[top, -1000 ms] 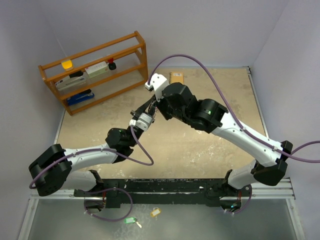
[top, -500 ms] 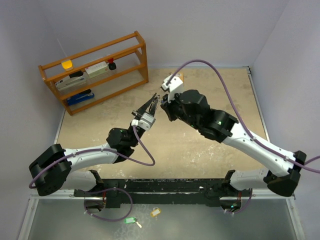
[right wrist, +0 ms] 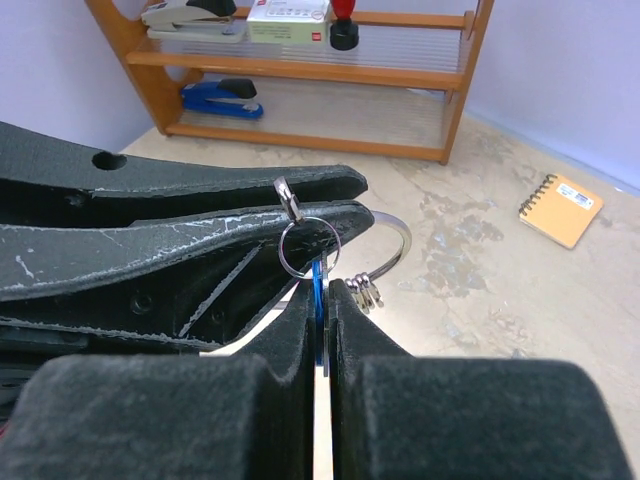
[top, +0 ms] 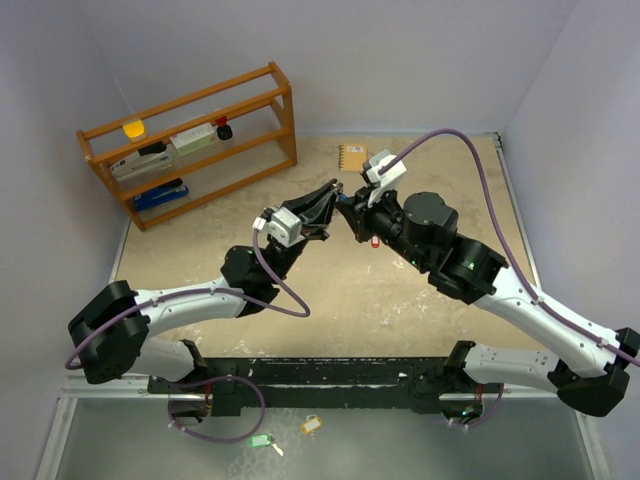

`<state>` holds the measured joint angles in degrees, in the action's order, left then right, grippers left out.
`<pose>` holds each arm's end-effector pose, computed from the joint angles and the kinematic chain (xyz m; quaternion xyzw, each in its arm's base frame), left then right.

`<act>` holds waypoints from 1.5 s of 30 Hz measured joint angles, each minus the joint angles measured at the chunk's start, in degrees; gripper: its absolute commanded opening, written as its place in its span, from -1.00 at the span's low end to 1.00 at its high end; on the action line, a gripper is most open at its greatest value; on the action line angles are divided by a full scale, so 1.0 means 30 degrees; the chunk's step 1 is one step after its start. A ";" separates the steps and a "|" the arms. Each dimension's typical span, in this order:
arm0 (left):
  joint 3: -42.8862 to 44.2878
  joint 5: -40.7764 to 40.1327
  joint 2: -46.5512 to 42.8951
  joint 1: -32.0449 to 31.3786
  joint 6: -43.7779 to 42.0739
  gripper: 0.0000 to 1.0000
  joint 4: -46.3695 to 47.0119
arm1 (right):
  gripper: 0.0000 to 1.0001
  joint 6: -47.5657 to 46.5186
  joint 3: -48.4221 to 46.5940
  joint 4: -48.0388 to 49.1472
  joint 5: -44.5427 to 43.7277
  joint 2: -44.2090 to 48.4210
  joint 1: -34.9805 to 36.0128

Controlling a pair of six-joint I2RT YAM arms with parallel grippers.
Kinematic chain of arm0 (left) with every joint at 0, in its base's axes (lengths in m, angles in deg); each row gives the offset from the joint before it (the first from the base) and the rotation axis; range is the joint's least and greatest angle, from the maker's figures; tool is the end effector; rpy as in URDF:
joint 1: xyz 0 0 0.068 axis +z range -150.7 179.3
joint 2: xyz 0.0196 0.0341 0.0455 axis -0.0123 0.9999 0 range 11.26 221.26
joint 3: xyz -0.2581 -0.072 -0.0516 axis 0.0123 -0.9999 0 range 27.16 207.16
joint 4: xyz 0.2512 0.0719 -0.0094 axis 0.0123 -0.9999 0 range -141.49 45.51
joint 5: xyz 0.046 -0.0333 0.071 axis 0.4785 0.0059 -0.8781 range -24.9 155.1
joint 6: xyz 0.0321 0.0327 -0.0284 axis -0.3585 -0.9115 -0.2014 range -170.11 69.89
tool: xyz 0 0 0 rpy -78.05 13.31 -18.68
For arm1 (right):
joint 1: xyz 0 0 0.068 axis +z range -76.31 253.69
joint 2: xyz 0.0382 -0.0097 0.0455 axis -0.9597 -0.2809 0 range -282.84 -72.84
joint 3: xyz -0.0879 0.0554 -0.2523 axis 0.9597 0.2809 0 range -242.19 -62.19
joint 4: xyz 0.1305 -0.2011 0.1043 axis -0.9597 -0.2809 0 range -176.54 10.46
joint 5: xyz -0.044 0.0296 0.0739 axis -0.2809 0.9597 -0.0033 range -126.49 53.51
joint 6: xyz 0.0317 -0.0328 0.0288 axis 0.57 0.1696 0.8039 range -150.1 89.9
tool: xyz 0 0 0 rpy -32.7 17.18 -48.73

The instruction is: Remove the keys from the keyring

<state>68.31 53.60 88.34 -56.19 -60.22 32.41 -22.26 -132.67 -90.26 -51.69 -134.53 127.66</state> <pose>0.1627 -0.2240 0.3471 0.1471 0.3964 -0.3108 0.8513 0.1464 0.1854 0.4391 -0.1947 0.6917 0.2723 0.6400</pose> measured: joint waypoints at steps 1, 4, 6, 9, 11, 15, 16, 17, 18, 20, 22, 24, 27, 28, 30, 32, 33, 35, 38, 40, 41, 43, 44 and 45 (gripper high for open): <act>0.0022 0.0044 0.0022 0.0000 0.0197 -1.00 -0.0022 | -1.00 0.0000 0.0124 0.0087 -0.0073 0.0102 0.0007; 0.0204 0.0379 0.0022 0.0015 0.1275 -1.00 -0.0335 | -1.00 -0.0022 0.0641 0.0474 -0.0189 0.0488 0.0007; 0.0270 0.0707 0.0022 0.0138 0.2149 -1.00 -0.0546 | -1.00 -0.0036 0.0962 0.0743 -0.0357 0.0736 0.0007; 0.0933 0.0058 -0.0189 0.0947 0.3381 -1.00 0.1056 | -1.00 -0.0240 0.1916 -0.1064 -0.1443 0.1093 -0.0131; 0.1617 -0.0459 -0.0758 0.1486 0.3978 -1.00 0.2339 | -1.00 -0.0306 0.2696 -0.2135 -0.1807 0.0889 -0.0481; 0.2324 -0.0991 -0.1960 0.1814 0.4495 -1.00 0.3453 | -1.00 -0.0328 0.3825 -0.3373 -0.2106 0.0168 -0.1056; 0.2353 -0.1129 -0.2157 0.1865 0.4510 -1.00 0.3461 | -1.00 -0.0328 0.4036 -0.3555 -0.2164 0.0138 -0.1137; 0.2353 -0.1275 -0.2280 0.1865 0.4495 -1.00 0.3461 | -1.00 -0.0328 0.4167 -0.3679 -0.2273 0.0175 -0.1166; 0.2324 -0.1421 -0.2324 0.1872 0.4430 -1.00 0.3453 | -1.00 -0.0335 0.4204 -0.3767 -0.2397 0.0270 -0.1158; 0.2004 -0.1719 -0.2441 0.1887 0.4182 -1.00 0.3417 | -1.00 -0.0401 0.4204 -0.3738 -0.2732 0.0525 -0.1166; 0.1005 -0.2229 -0.2732 0.1887 0.3905 -1.00 0.3337 | -1.00 -0.0517 0.4197 -0.3738 -0.3235 0.0823 -0.1260; -0.0197 -0.2747 -0.3045 0.1887 0.3650 -1.00 0.3133 | -1.00 -0.0590 0.4197 -0.3723 -0.3657 0.0925 -0.1588; -0.2390 -0.3643 -0.3781 0.1887 0.3723 -1.00 0.1974 | -1.00 -0.0583 0.4211 -0.3563 -0.3628 0.0838 -0.2907; -0.2987 -0.3832 -0.4029 0.1887 0.3912 -1.00 0.1355 | -1.00 -0.0576 0.4218 -0.3337 -0.3490 0.0750 -0.3606; -0.3854 -0.4007 -0.4299 0.1887 0.4634 -1.00 0.0102 | -1.00 -0.0517 0.4226 -0.2739 -0.2987 0.0299 -0.5122; -0.4524 -0.4000 -0.4277 0.1887 0.5639 -1.00 -0.0823 | -1.00 -0.0393 0.4226 -0.2004 -0.2324 -0.0466 -0.6324; -0.4845 -0.3942 -0.4153 0.1887 0.6200 -1.00 -0.1202 | -1.00 -0.0291 0.4226 -0.1625 -0.1938 -0.0954 -0.6812; -0.5304 -0.3781 -0.3738 0.1887 0.7213 -1.00 -0.1843 | -1.00 -0.0051 0.4226 -0.0787 -0.0998 -0.2339 -0.7606; -0.5756 -0.3592 -0.2550 0.1887 0.8888 -1.00 -0.2674 | -1.00 0.0313 0.4226 0.0306 0.0488 -0.4692 -0.8342; -0.5938 -0.3534 -0.1545 0.1887 0.9770 -1.00 -0.2951 | -1.00 0.0474 0.4226 0.0998 0.1268 -0.6215 -0.8655; -0.6047 -0.3541 -0.0991 0.1887 1.0171 -1.00 -0.2951 | -1.00 0.0525 0.4226 0.1304 0.1566 -0.6790 -0.8750; -0.6273 -0.3628 0.0066 0.1880 1.0681 -1.00 -0.2914 | -1.00 0.0612 0.4211 0.1967 0.2149 -0.8123 -0.8947; -0.6390 -0.3701 0.0743 0.1887 1.0899 -1.00 -0.2667 | -1.00 0.0619 0.4175 0.2178 0.2404 -0.8590 -0.9034; -0.6455 -0.3789 0.1421 0.1887 1.1081 -1.00 -0.2499 | -1.00 0.0619 0.4058 0.2448 0.2586 -0.9173 -0.9143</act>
<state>48.94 42.23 92.60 -50.53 -26.97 24.92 -20.41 -120.49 -82.92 -43.93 -162.05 100.23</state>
